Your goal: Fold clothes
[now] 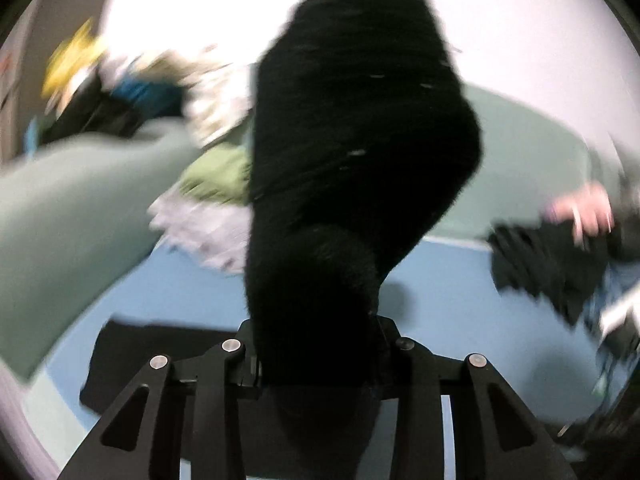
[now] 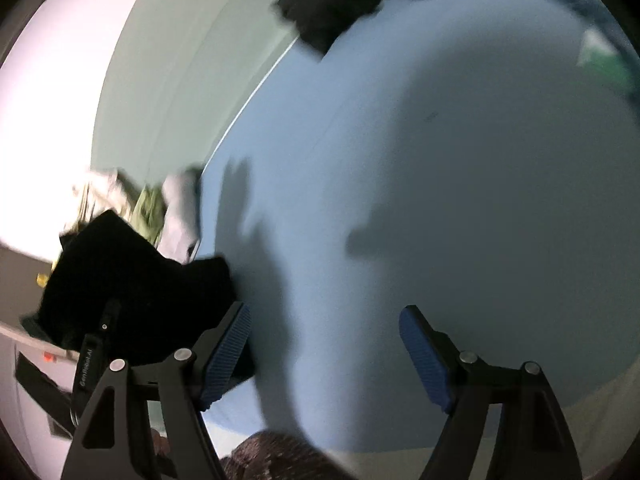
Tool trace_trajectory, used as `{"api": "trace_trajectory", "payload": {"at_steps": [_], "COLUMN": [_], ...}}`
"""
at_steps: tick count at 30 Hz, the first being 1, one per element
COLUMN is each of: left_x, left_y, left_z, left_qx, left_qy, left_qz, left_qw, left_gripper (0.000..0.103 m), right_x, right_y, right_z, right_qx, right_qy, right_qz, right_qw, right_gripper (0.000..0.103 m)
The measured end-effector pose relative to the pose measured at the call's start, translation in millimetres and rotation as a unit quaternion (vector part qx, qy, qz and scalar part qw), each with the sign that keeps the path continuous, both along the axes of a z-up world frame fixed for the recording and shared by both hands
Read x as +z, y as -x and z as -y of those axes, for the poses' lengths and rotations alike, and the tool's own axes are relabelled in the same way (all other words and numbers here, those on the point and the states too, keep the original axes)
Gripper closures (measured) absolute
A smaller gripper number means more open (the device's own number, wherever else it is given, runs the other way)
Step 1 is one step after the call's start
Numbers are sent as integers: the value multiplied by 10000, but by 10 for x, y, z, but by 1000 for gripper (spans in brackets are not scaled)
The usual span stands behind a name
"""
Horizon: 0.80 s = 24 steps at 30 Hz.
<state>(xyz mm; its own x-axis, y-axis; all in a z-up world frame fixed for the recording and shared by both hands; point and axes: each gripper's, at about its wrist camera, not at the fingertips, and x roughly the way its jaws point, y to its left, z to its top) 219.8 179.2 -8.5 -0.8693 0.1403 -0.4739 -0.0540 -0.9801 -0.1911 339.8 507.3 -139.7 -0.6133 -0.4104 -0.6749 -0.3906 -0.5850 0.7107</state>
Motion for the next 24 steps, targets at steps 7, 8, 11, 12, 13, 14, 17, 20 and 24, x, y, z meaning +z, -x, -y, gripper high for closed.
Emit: {"api": "trace_trajectory", "payload": {"at_steps": [7,8,11,12,13,14,17,20,24], "left_x": [-909,-1018,-1257,-1320,-1369,-1415,-1477,-1468,-1368], "left_y": [342,367,428,440,451,462,519,589,701], "left_z": [1393,1466,1591,1593,1602,1612,1595,1543,1418], "left_qx": [635,708,722,745,743,736,724,712,530], "left_qy": [-3092,-3384,-4403,-4591,-4788,-4984,-5284,-5379,-5345], "left_qz": [1365,1498,1645,1687,1708,1723,1729,1699,1714], "left_qw": [9390,9263,8797,8690,8579,8464,8280,8226,8259], "left_gripper": [66,66,65,63,63,62,61,56,29], "right_x": [-62,-80,-107,-115,-111,-104,-86,-56,-5], "right_y": [137,140,136,127,129,136,140,126,102], "right_z": [657,740,962,1025,1094,1156,1315,1464,1631], "right_qx": [684,738,901,942,987,1029,1128,1201,1235], "right_qy": [-57,-56,-133,-165,-206,-243,-323,-468,-755], "right_qz": [138,188,286,299,312,323,339,332,313], "right_qw": [9975,9971,9954,9950,9944,9939,9925,9911,9890], "right_gripper": [22,22,22,22,22,22,22,22,21]}}
